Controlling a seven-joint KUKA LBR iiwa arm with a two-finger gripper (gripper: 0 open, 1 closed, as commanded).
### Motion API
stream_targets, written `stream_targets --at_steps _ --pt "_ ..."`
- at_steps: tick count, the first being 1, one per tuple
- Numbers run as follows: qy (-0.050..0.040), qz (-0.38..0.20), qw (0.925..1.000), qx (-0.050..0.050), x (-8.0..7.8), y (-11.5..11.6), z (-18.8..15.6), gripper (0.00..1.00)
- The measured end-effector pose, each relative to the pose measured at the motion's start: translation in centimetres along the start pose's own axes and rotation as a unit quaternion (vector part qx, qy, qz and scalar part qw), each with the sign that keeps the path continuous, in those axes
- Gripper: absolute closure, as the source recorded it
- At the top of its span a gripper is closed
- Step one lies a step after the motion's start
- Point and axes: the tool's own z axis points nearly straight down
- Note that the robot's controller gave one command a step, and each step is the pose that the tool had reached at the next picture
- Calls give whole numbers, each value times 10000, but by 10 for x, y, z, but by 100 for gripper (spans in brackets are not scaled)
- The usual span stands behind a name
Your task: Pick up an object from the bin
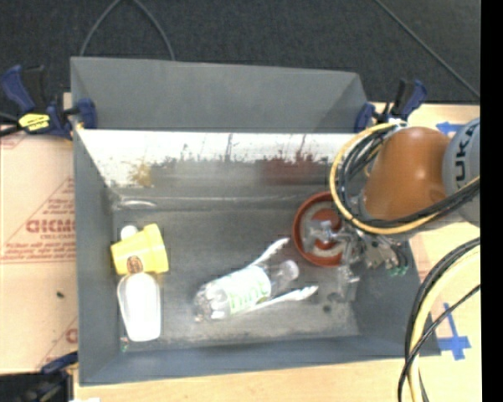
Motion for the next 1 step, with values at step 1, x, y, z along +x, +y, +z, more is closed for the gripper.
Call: stream_targets --at_steps 1 --pt "-23 -1618 9868 16 18 -3 40 0"
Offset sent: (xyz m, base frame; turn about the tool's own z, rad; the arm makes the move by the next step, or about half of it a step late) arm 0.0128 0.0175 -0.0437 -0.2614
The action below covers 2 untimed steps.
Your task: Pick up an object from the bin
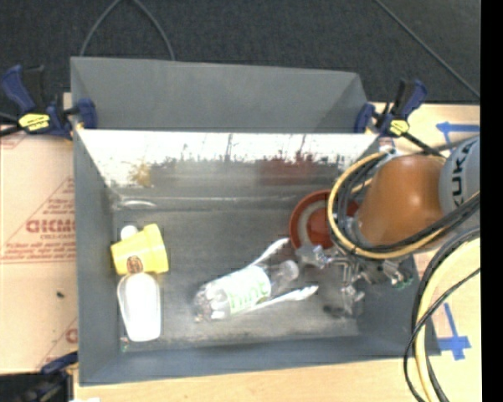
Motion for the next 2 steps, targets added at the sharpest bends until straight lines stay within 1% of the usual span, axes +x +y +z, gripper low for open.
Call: stream_targets --at_steps 1,2 --pt "-48 319 9995 53 -38 4 2 0" --pt "-24 -502 9987 32 -46 11 3 0"
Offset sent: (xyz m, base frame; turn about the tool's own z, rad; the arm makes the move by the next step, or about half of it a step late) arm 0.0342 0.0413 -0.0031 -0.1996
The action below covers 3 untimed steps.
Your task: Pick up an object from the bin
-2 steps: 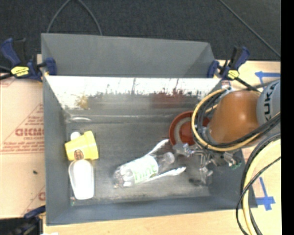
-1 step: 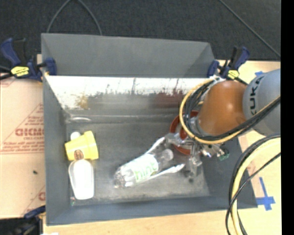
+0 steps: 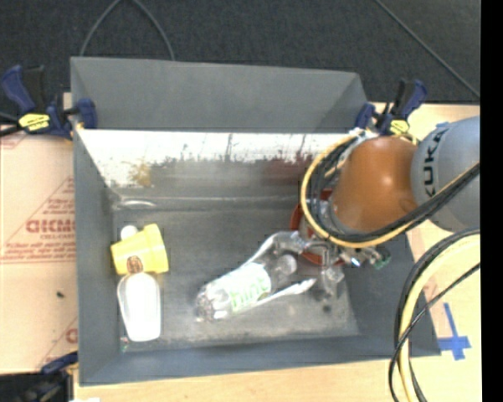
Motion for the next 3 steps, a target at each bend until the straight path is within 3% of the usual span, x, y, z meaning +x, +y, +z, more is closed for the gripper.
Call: stream_targets --at_steps 1,2,3 --pt "-38 850 9964 37 10 -14 -97 100" --pt "-37 852 9963 33 10 -14 -97 100" --pt "-66 382 9992 64 -13 -24 -198 100"
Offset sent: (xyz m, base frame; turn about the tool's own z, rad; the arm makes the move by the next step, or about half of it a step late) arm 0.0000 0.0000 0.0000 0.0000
